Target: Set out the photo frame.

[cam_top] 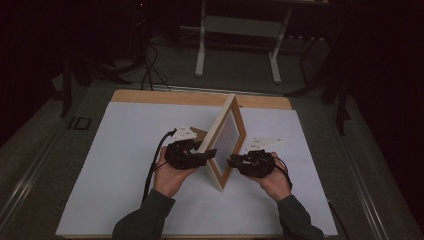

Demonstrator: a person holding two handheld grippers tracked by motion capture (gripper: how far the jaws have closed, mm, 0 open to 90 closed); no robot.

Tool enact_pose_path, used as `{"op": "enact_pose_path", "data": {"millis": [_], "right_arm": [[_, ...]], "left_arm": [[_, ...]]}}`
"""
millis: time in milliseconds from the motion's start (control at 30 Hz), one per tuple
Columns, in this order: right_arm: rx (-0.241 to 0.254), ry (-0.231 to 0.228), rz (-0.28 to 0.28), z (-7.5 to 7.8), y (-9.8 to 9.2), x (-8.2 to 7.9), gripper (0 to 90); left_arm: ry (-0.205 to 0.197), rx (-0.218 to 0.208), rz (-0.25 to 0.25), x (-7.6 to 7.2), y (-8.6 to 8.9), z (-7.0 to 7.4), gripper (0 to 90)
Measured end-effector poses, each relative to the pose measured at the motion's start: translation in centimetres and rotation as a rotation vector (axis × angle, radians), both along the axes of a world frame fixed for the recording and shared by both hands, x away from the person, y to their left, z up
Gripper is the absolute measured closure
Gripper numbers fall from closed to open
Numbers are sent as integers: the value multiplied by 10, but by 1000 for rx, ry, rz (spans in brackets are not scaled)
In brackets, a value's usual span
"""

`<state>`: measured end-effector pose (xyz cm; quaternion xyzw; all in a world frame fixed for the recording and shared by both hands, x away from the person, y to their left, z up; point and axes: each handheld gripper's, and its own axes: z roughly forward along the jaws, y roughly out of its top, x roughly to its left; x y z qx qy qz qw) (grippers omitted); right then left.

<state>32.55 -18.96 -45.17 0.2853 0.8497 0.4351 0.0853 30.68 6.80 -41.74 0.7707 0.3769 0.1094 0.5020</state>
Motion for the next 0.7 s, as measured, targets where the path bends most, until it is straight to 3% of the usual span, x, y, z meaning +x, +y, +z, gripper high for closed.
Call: {"op": "enact_pose_path", "data": {"millis": [267,533,700], "right_arm": [[5,-1,-4,1,-2,0,724],[6,-9,-10,3,-4,1,724],[6,-7,-20,2,-5,2,725]], "left_arm": [[4,2,55,6,10,1,623],[39,-50,59,17,24,-1,682],[56,-87,30,23,32,-3,695]]}}
